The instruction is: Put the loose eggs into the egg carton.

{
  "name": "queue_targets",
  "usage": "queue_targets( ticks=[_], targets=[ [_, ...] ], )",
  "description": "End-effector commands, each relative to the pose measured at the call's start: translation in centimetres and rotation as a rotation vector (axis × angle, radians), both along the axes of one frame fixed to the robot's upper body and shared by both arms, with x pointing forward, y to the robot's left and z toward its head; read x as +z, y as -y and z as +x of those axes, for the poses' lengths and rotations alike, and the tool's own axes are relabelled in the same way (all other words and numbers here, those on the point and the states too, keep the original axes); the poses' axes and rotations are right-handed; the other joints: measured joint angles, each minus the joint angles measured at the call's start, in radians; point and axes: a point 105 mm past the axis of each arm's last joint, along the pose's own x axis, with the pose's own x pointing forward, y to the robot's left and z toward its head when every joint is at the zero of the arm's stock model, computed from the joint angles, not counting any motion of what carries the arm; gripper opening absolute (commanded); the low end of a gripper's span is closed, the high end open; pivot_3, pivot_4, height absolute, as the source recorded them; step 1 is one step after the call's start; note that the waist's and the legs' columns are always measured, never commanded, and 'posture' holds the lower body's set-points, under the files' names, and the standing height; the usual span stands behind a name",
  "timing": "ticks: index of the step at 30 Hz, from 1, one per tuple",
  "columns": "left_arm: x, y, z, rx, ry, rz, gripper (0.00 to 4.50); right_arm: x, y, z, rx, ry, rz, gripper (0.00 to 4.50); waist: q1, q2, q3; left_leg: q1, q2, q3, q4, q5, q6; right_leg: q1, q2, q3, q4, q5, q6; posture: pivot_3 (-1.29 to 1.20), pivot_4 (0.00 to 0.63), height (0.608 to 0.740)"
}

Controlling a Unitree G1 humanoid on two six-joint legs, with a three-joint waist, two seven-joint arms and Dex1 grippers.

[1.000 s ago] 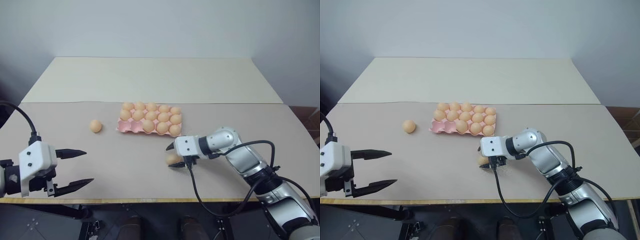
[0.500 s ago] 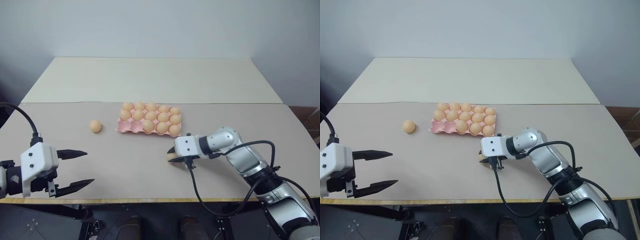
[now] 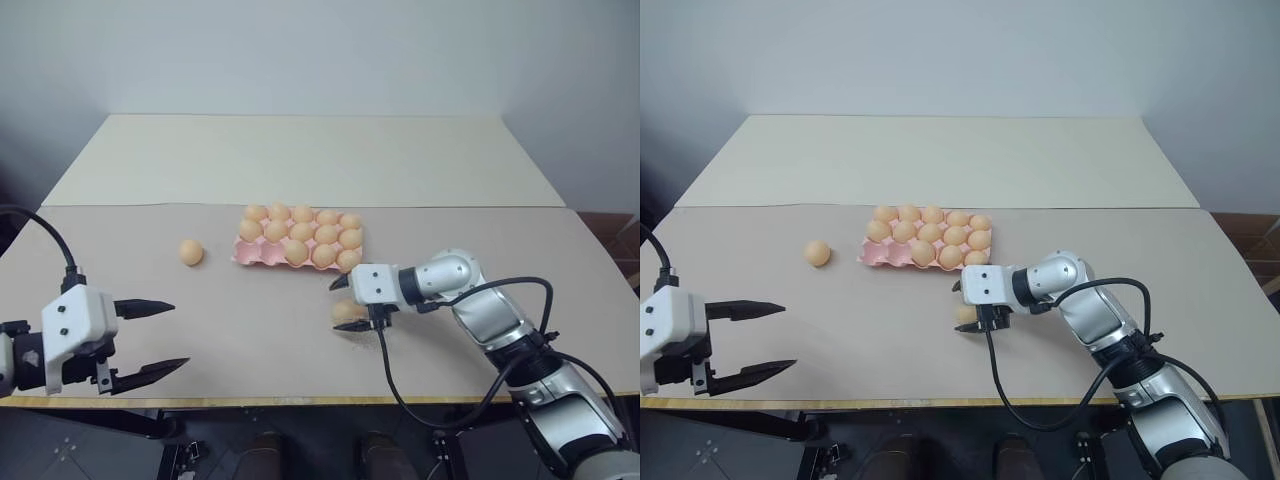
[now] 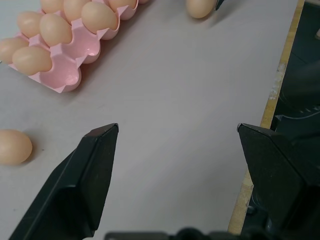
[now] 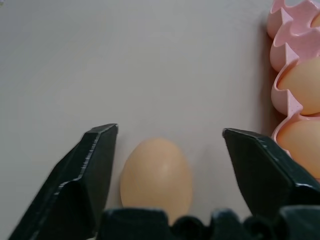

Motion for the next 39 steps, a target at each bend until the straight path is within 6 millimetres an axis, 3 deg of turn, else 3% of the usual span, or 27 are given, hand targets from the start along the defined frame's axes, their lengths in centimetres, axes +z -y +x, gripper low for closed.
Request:
queue_targets(
  ticks=[1, 10, 13, 17, 21, 24, 29, 33, 39],
  targets=[
    [0.3, 0.2, 0.0, -0.011, 0.025, 0.015, 4.13, 1.1, 0.3, 0.3, -0.008, 0.043, 0.001, 4.0, 0.0, 0.0, 0.0, 0.0, 0.0, 0.0, 0.0, 0.0, 0.0, 0.0, 0.0, 0.0, 0.0, 0.0, 0.0, 0.0, 0.15, 0.74],
    [0.2, 0.3, 0.1, -0.015, 0.022, 0.018, 4.13, -0.2, 0.7, 0.7, -0.04, -0.002, -0.04, 4.0, -0.001, 0.0, 0.0, 0.0, 0.0, 0.0, 0.0, 0.0, 0.0, 0.0, 0.0, 0.0, 0.0, 0.0, 0.0, 0.0, 0.15, 0.74],
    [0.3, 0.3, 0.2, -0.016, 0.022, 0.019, 4.13, -0.9, 0.8, 1.5, -0.07, 0.002, -0.054, 3.46, -0.001, 0.0, 0.0, 0.0, 0.0, 0.0, 0.0, 0.0, 0.0, 0.0, 0.0, 0.0, 0.0, 0.0, 0.0, 0.0, 0.15, 0.74],
    [0.2, 0.2, 0.1, -0.013, 0.02, 0.024, 4.13, -1.4, 1.0, 1.9, -0.084, -0.001, -0.067, 2.08, -0.001, 0.0, 0.0, 0.0, 0.0, 0.0, 0.0, 0.0, 0.0, 0.0, 0.0, 0.0, 0.0, 0.0, 0.0, 0.0, 0.15, 0.74],
    [0.3, 0.2, 0.1, -0.01, 0.021, 0.025, 4.13, -1.0, 0.7, 1.6, -0.064, 0.008, -0.052, 1.74, -0.001, 0.0, 0.0, 0.0, 0.0, 0.0, 0.0, 0.0, 0.0, 0.0, 0.0, 0.0, 0.0, 0.0, 0.0, 0.0, 0.15, 0.74],
    [0.3, 0.1, 0.1, -0.007, 0.023, 0.026, 4.13, -0.1, 0.4, 1.2, -0.029, 0.047, -0.044, 1.67, -0.001, 0.0, 0.0, 0.0, 0.0, 0.0, 0.0, 0.0, 0.0, 0.0, 0.0, 0.0, 0.0, 0.0, 0.0, 0.0, 0.15, 0.74],
    [0.3, 0.0, 0.2, -0.001, 0.018, 0.025, 4.13, 4.4, -2.5, 1.7, -0.033, 0.097, 0.119, 1.67, -0.012, 0.0, 0.0, 0.0, 0.0, 0.0, 0.0, 0.0, 0.0, -0.001, 0.0, 0.0, 0.001, 0.0, 0.0, 0.0, 0.15, 0.74],
    [-0.2, -0.1, 0.1, 0.002, 0.0, 0.039, 4.13, 6.8, -5.0, 3.5, -0.086, 0.148, 0.22, 1.67, -0.018, 0.0, 0.0, 0.001, 0.0, -0.001, 0.0, 0.0, 0.0, -0.001, 0.001, 0.0, 0.001, 0.0, 0.0, 0.0, 0.15, 0.74],
    [-0.3, 0.0, 0.0, 0.003, 0.001, 0.04, 4.13, 8.1, -8.7, 6.4, -0.178, 0.214, 0.311, 1.67, -0.023, 0.0, 0.0, -0.001, 0.0, -0.001, -0.001, 0.0, -0.001, -0.002, 0.0, 0.0, 0.001, 0.0, 0.0, 0.0, 0.15, 0.74]
  ],
)
